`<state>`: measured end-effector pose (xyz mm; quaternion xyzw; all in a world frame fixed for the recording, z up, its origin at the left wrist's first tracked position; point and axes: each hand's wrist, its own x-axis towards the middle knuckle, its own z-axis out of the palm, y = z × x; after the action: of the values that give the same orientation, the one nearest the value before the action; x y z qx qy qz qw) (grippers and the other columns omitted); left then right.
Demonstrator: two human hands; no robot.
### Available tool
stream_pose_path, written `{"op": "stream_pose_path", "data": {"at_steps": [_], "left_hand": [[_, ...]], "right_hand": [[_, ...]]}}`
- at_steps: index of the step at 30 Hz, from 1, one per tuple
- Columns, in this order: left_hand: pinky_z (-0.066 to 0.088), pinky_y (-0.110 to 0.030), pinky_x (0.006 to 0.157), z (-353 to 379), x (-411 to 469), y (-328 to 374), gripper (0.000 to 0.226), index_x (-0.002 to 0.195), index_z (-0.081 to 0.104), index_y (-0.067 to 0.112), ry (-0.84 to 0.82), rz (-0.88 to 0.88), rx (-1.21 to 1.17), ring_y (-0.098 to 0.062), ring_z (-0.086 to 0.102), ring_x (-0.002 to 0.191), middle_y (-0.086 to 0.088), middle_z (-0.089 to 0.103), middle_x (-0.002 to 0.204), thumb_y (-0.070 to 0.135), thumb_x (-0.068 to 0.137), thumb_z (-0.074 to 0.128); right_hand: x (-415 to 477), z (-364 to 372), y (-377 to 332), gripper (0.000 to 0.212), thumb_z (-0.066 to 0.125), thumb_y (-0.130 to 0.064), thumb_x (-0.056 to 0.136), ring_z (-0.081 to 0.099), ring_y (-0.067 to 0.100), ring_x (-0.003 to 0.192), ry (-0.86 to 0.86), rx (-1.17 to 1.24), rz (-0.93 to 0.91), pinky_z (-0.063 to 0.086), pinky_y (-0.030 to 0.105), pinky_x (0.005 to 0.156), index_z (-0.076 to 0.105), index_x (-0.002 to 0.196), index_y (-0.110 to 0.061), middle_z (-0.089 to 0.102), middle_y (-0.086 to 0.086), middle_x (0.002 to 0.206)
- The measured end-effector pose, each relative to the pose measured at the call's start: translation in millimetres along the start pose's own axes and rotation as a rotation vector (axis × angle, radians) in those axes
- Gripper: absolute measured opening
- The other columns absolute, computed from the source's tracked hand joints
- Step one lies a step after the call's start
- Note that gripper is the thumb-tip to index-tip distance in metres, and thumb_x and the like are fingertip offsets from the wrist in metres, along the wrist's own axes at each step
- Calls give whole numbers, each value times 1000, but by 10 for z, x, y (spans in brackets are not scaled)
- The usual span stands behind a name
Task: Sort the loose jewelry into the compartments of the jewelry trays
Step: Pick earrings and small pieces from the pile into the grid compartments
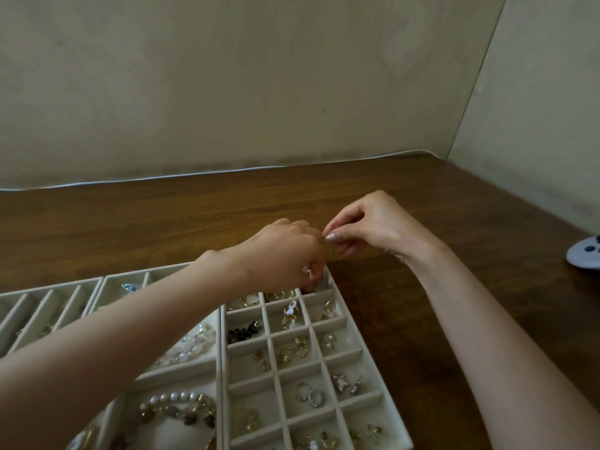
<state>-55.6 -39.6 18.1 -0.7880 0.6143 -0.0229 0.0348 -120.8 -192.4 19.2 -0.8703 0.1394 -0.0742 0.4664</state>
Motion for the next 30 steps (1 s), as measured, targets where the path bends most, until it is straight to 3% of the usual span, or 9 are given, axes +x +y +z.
{"op": "stream_pose_path", "data": {"at_steps": [3,8,14,19,26,30], "left_hand": [[34,-26,93,-13,22,44,25,113,58,28,-17,8,88,-10,41,110,9,51,116,27,90,52],[34,-28,96,-20,18,42,27,115,55,30,-17,36,135,-9,39,112,10,48,122,23,90,51],[32,-23,92,-18,-19,5,23,112,58,33,36,24,68,-6,38,111,14,46,115,28,90,54],[39,-23,77,-48,-174,-153,8,93,63,29,231,-97,-122,-5,43,91,12,48,91,28,86,61],[43,-27,73,22,-375,-274,8,89,66,24,325,-175,-233,-6,44,85,11,50,86,29,83,65],[36,-17,67,54,-425,-263,9,90,66,23,320,-139,-261,1,42,78,19,44,78,30,85,63]], "right_hand": [[-4,-2,-2,7,70,-8,80,70,14,72,38,-38,-17,59,28,68,74,83,-12,71,4,81],[-1,-2,-7,5,71,-10,80,70,12,73,60,-38,-9,58,26,69,73,83,-12,71,4,81],[-25,-12,-31,9,70,-11,81,69,14,64,82,-3,-24,57,25,61,73,89,-11,70,5,81],[-58,6,-66,9,69,-5,80,70,16,61,68,12,-68,58,27,58,70,87,-11,70,6,78],[-60,32,-91,14,68,3,78,71,17,68,-134,-10,-67,57,26,63,71,82,-10,72,5,75],[-88,60,-140,13,70,0,77,70,10,70,-201,-77,-77,53,19,60,71,80,-13,73,0,73]]}}
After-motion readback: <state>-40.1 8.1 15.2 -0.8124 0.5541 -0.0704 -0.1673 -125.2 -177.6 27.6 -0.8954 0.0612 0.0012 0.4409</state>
